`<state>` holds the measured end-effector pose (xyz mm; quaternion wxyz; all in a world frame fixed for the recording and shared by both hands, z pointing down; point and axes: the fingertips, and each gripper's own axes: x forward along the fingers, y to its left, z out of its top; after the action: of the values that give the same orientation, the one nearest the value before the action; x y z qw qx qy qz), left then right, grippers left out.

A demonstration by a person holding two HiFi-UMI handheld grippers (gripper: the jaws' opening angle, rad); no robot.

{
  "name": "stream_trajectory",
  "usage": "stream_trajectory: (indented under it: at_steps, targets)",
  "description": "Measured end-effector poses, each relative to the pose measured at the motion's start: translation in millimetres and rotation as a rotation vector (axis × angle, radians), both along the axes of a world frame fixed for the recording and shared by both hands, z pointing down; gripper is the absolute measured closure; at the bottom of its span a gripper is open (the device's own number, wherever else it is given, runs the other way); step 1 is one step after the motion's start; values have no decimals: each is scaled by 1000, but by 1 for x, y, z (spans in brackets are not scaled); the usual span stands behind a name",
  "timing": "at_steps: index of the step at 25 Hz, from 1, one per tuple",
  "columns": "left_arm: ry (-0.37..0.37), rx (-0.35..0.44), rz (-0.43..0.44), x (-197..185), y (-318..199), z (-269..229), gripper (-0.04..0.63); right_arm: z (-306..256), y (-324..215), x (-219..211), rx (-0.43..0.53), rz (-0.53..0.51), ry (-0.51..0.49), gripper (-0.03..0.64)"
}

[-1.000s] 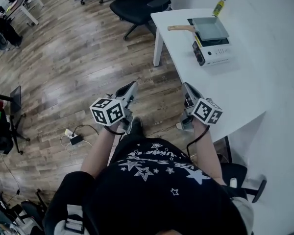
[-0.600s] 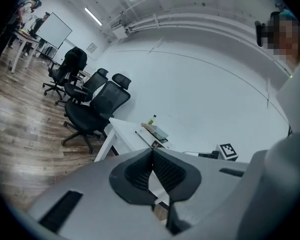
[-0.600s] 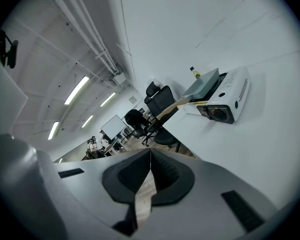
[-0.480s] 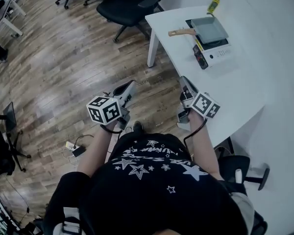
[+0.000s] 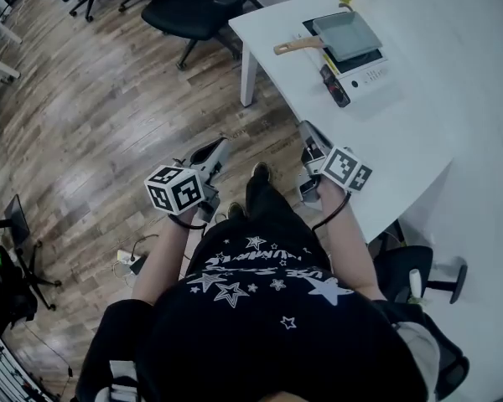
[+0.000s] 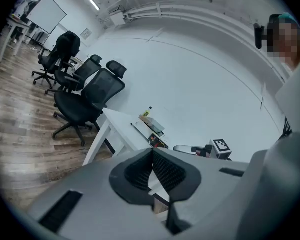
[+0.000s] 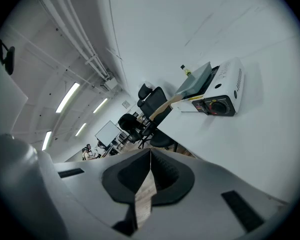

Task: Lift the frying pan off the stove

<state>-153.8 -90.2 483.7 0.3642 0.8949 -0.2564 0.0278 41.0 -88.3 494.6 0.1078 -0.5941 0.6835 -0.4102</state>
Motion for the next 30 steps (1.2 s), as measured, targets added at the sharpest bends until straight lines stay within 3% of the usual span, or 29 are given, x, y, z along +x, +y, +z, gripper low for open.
stream_trajectory:
  at_steps: [7,13,24,26,27,28,30]
  targets:
    - [-17,23,22,30,-49,-9,588,7,-47,34,9,31,-42,608]
    - [-20,19,-1,62,-104,-12,588,0,-98,55,36,12,-78,607]
    - [-13,21,47,123,-171,-18,583,0,-172,88,67,-18,-180,607]
    - [-6,4,83,134,-177,-17,496,-1,-181,89,78,-26,-235,574]
    - [-6,-6,104,139,-179,-16,454,-2,-185,89,88,-28,-272,499]
    - [-7,-16,122,144,-182,-14,429,-4,-189,89,99,-27,-311,465]
    - [-6,-42,146,154,-187,-11,383,-4,-196,91,113,-16,-385,438]
